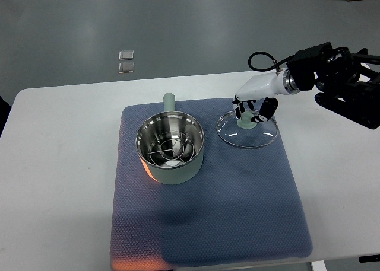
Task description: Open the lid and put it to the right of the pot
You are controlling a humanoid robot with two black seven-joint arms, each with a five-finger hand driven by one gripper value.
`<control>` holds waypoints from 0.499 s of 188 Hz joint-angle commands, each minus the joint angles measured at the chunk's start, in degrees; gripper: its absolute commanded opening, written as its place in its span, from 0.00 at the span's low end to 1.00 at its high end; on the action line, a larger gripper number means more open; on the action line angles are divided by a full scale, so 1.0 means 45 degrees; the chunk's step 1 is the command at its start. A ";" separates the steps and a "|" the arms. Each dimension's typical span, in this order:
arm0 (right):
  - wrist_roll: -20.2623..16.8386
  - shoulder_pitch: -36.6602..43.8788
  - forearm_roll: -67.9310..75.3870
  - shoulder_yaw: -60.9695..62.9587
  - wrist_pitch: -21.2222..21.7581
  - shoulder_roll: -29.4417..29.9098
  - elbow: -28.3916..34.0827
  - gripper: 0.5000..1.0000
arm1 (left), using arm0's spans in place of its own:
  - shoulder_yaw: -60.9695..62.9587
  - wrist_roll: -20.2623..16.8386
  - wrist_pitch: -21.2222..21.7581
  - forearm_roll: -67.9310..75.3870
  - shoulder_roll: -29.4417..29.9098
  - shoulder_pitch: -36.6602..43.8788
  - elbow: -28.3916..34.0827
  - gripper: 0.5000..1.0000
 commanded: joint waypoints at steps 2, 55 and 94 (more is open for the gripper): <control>-0.0027 -0.0123 -0.0019 0.0000 0.0016 0.0006 0.0000 0.22 | 0.0001 0.0000 0.0002 0.0000 0.0000 0.0000 0.0000 1.00; -0.0008 -0.0065 0.0040 0.0019 0.0270 -0.0033 0.0137 0.80 | -0.0018 0.0000 0.0002 -0.0020 0.0000 -0.0039 0.0020 1.00; 0.0012 0.0150 0.0118 0.0039 0.0524 -0.0248 0.0176 0.85 | 0.0001 0.0000 0.0002 -0.0020 0.0000 -0.0039 0.0020 1.00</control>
